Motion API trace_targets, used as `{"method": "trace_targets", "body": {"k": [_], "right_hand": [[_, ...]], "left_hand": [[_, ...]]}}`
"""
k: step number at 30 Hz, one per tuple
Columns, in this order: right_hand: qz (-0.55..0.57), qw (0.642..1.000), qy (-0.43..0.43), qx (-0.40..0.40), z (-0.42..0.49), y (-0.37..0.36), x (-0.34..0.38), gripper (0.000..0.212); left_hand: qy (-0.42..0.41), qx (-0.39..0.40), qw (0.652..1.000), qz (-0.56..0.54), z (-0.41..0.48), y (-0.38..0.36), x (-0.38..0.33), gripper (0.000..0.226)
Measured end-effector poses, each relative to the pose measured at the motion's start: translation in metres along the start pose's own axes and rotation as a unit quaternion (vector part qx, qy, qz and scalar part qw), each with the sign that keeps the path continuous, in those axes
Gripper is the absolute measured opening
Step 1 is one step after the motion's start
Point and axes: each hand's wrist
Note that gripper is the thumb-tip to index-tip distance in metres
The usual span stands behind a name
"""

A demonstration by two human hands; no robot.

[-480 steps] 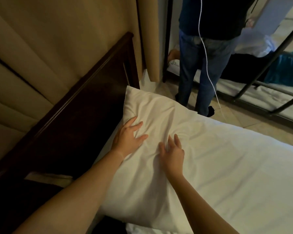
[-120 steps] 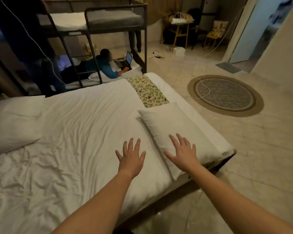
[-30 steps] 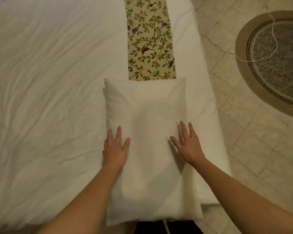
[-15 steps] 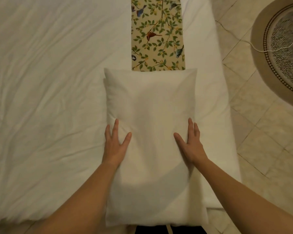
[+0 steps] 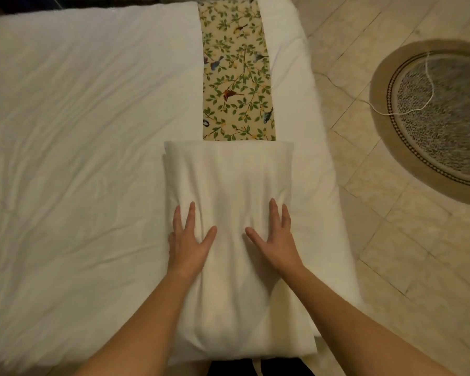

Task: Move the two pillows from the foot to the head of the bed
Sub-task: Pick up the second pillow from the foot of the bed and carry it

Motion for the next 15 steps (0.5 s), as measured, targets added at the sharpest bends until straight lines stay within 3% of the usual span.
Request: {"method": "trace_targets", "body": {"k": [10, 15], "right_hand": [[-0.103, 0.994, 0.036, 0.004, -0.059, 0.053, 0.045, 0.103], [-0.095, 0.993, 0.063, 0.01, -0.108, 0.081, 0.06, 0.098]], "left_hand": [[0.008, -0.061, 0.997, 0.048, -0.085, 0.039, -0.05, 0.082], [0.016, -0.09, 0.994, 0.051, -0.141, 0.059, -0.074, 0.081]]}}
Point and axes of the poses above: each hand's wrist, its own z-axis towards the middle knuckle, its own y-axis out of the back of the hand, x = y × z, and after that the axes turned 12 degrees about z, right-handed
